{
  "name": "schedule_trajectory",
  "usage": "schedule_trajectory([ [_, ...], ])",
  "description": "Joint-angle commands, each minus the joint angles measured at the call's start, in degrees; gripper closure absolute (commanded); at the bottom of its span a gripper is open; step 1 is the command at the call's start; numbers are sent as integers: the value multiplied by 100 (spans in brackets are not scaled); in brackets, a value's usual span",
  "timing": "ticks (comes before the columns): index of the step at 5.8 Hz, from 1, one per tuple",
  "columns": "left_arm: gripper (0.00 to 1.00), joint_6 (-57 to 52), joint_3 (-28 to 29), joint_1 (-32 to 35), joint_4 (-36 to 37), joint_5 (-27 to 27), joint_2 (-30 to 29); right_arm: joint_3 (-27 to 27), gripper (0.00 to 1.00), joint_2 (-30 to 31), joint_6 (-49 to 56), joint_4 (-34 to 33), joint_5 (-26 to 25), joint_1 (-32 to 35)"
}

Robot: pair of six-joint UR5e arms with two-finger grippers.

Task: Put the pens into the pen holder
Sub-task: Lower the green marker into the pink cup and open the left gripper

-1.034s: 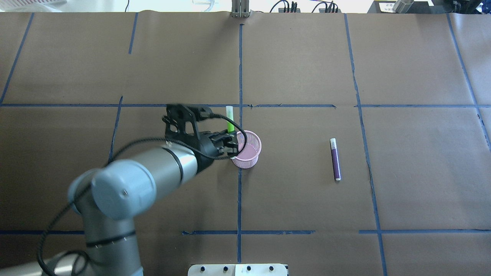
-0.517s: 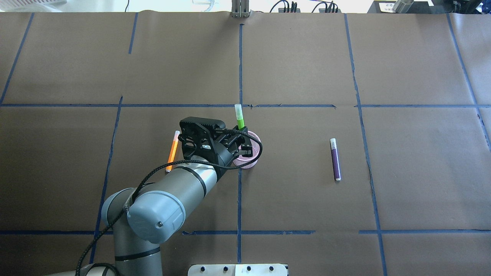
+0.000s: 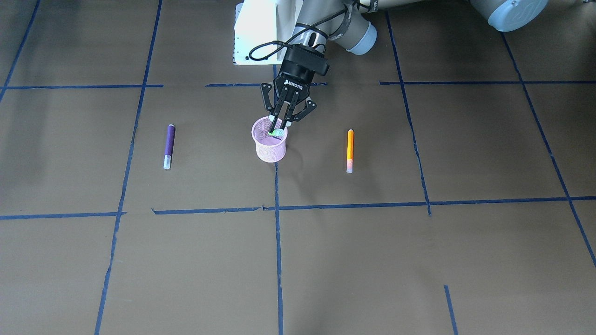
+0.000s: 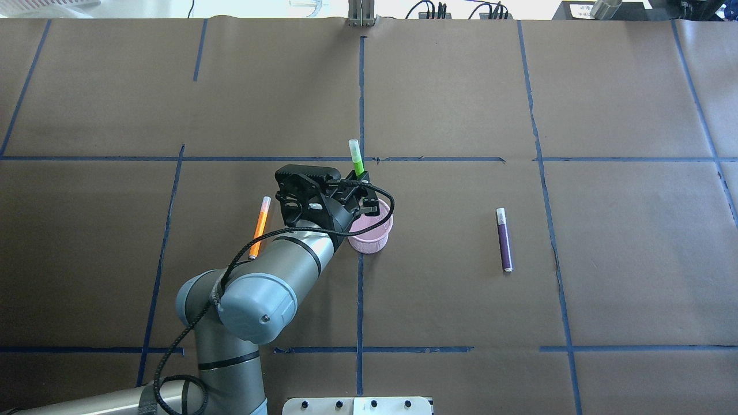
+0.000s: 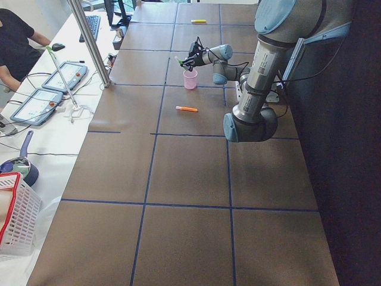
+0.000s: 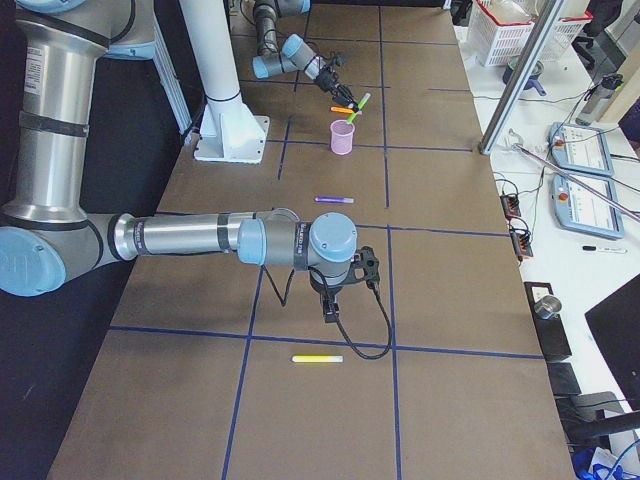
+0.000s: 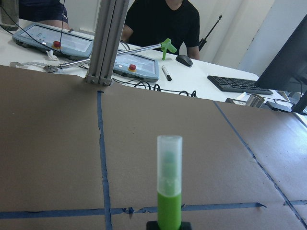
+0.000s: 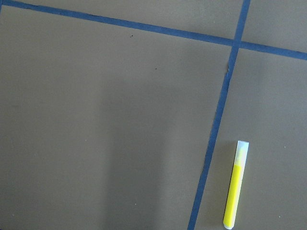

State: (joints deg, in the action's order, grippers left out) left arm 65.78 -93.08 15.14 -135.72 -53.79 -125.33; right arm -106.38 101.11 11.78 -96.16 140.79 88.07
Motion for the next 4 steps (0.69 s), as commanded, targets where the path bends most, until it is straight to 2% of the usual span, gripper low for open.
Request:
schedule_trajectory([
  [1, 83, -4, 229, -117, -306, 18, -36, 12, 0, -3, 0, 0, 1, 0],
  [2, 40, 5, 229, -117, -315, 1, -36, 20, 0, 5, 0, -8, 1, 0],
  [3, 9, -4, 220, -117, -315, -8, -18, 29, 0, 5, 0, -8, 1, 0],
  [4, 4, -4, 142, -117, -315, -17, -1, 90, 0, 5, 17, -8, -8, 0],
])
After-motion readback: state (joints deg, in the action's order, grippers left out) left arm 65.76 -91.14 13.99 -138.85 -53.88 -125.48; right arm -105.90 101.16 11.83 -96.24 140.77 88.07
